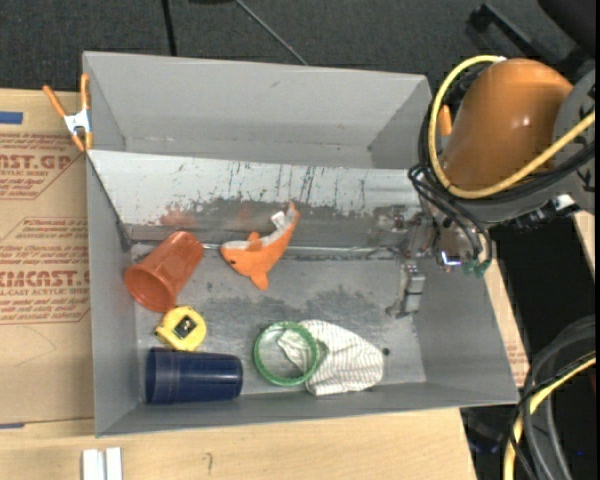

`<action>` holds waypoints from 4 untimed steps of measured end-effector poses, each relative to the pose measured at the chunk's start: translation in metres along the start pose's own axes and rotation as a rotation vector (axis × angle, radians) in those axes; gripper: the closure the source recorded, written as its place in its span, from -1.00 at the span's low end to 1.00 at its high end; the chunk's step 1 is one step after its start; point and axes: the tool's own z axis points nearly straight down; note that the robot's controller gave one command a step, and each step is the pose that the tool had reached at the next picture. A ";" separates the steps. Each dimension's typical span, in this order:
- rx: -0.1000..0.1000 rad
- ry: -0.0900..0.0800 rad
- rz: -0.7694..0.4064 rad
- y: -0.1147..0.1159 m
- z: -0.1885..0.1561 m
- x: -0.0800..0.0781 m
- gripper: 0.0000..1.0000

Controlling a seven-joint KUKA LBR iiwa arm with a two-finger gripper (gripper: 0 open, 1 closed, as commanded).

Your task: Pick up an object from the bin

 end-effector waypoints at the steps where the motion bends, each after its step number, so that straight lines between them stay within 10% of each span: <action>1: 0.001 -0.008 -0.001 0.000 -0.004 -0.001 -1.00; 3: -0.001 -0.010 -0.232 0.031 0.050 0.007 -1.00; 4: 0.000 -0.007 -0.095 0.037 0.075 0.027 -1.00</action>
Offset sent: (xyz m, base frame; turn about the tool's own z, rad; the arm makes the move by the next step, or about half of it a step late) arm 0.0081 0.0655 -0.0509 -0.2900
